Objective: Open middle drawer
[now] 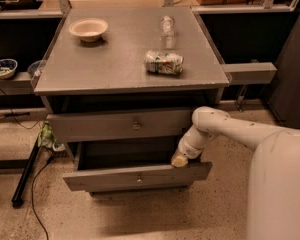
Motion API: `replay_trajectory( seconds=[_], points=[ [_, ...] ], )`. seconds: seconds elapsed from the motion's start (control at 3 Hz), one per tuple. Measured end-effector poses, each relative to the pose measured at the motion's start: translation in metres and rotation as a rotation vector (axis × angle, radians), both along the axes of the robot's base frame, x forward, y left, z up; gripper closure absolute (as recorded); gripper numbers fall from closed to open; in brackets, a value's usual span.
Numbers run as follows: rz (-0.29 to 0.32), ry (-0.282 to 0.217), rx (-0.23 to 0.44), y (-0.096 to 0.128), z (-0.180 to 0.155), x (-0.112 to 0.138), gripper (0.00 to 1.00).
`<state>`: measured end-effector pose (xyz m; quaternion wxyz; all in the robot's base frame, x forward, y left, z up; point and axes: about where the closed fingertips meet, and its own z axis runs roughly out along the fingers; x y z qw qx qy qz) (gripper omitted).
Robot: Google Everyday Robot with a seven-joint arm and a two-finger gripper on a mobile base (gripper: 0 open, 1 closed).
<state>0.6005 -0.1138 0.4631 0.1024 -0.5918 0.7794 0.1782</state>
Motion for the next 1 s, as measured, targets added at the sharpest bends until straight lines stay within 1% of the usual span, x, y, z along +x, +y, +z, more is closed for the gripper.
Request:
replay_trajectory(
  seconds=[0.33, 0.67, 1.0],
  points=[
    [0.002, 0.002, 0.002, -0.0006, -0.0003, -0.0015, 1.00],
    [0.002, 0.002, 0.002, -0.0006, -0.0003, -0.0015, 0.82],
    [0.002, 0.002, 0.002, -0.0006, -0.0004, -0.0015, 0.58]
  ],
)
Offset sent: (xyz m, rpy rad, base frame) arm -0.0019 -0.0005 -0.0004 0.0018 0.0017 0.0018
